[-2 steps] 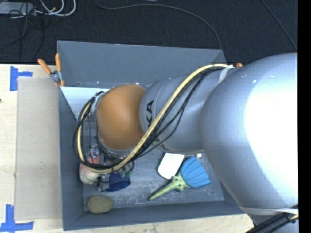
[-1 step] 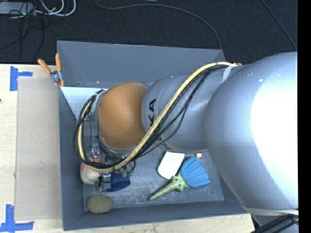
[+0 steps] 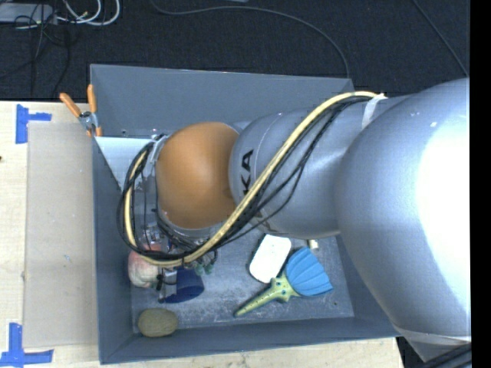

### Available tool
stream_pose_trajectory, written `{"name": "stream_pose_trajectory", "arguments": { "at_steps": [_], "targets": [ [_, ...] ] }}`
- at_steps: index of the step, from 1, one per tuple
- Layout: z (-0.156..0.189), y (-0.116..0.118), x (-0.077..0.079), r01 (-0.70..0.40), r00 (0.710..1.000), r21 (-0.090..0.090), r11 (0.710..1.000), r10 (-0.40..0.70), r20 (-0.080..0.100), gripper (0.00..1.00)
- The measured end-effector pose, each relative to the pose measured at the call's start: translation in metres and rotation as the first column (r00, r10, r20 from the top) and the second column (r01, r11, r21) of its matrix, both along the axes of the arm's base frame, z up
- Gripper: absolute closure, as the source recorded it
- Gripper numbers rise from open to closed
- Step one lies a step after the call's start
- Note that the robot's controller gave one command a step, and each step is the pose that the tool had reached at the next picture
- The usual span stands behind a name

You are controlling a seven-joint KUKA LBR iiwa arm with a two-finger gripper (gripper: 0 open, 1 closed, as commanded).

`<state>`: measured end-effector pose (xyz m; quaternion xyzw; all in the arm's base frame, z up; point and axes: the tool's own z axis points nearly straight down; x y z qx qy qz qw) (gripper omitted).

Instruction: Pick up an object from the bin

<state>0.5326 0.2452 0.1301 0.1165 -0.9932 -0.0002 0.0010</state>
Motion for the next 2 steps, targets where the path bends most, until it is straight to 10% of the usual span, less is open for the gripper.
{"name": "stream_pose_trajectory", "arguments": {
  "at_steps": [2],
  "targets": [
    [0.028,0.0,0.001,0.002,1.0,0.001,1.0,-0.002,0.002,1.0]
  ]
}}
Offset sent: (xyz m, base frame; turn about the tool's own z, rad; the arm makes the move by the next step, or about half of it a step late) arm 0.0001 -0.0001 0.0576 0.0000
